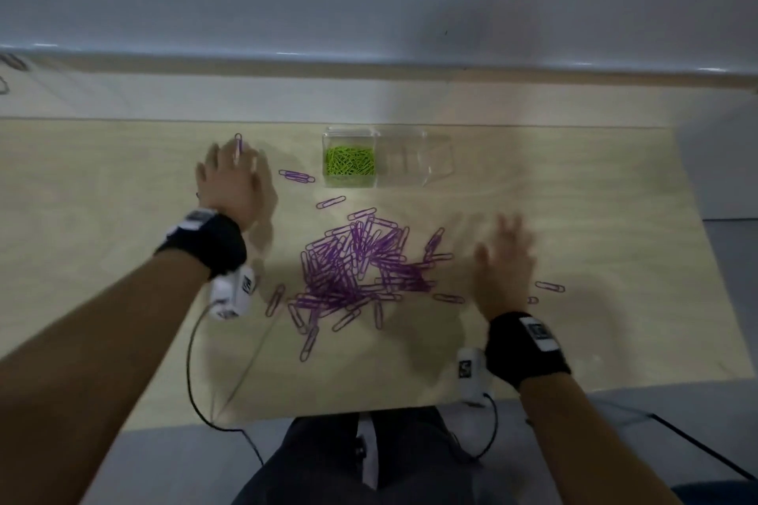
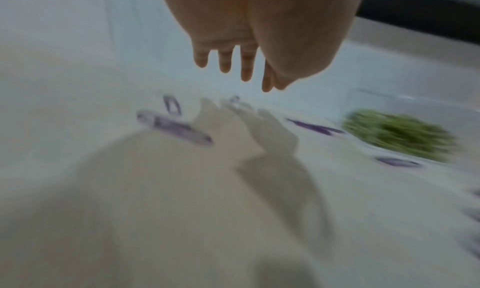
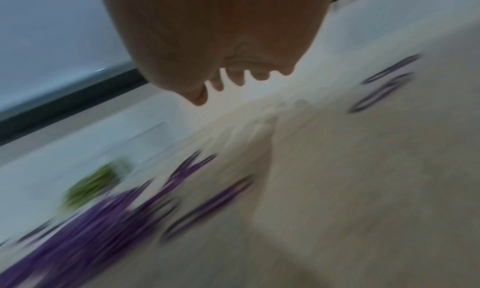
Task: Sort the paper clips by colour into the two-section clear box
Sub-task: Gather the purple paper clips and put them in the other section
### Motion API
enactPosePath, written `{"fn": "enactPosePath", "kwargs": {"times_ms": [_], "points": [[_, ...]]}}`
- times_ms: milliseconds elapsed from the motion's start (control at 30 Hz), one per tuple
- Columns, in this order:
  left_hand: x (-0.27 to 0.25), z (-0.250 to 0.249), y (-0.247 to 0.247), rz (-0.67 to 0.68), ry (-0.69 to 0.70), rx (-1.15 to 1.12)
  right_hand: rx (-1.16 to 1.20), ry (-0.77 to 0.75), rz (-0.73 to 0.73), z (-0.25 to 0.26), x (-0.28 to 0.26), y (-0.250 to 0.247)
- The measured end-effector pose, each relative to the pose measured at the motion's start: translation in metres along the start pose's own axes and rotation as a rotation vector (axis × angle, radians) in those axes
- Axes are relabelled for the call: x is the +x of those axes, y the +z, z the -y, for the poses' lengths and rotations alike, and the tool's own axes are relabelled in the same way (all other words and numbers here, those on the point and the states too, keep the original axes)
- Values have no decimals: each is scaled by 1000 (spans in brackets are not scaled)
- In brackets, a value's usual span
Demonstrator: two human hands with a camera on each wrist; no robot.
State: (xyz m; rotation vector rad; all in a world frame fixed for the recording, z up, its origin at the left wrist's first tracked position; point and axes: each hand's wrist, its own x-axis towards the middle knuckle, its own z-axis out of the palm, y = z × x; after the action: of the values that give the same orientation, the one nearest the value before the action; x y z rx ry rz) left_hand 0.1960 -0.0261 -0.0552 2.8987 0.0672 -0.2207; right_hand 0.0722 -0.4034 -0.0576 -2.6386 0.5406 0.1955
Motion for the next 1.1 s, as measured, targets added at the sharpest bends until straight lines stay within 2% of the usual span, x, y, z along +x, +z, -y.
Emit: {"fn": "enactPosePath", "kwargs": {"times_ms": [67,100,167,233,300,367,500,600,667,767,833,967,1033,1100], "points": [[30,10,-4,101,-20,34,-18,238,-4,-40,7,-8],[41,12,-4,165,1,55,-46,304,24,-55,8,-6],[52,13,2,268,55,104,-72,354,94,-68,5,2],[45,9,10,316,51,107,-48,370,90,-58,-4,12],[21,3,18,329,30,84,-36,294,86,-36,-14,20],[-12,-2,21,339,68,61,-61,138,145,-9,-26,34],[-75,0,20,429,225,143,-82,-148,264,42,-40,57],[-110,11,12,441,354,183,-67,-360,369,58,-34,46],[-130,16,3,411,309,136,-166,-441,390,57,-25,30],[-161,10,3,397,102,71,-309,-439,387,54,-17,11],[-175,-4,10,365,33,63,-372,-511,393,55,-13,8],[-170,-36,26,281,18,-71,-348,-618,460,69,1,14],[-158,-50,30,294,0,-180,-307,-668,489,80,8,18],[-145,-63,33,308,40,-235,-294,-708,518,88,12,22]]}}
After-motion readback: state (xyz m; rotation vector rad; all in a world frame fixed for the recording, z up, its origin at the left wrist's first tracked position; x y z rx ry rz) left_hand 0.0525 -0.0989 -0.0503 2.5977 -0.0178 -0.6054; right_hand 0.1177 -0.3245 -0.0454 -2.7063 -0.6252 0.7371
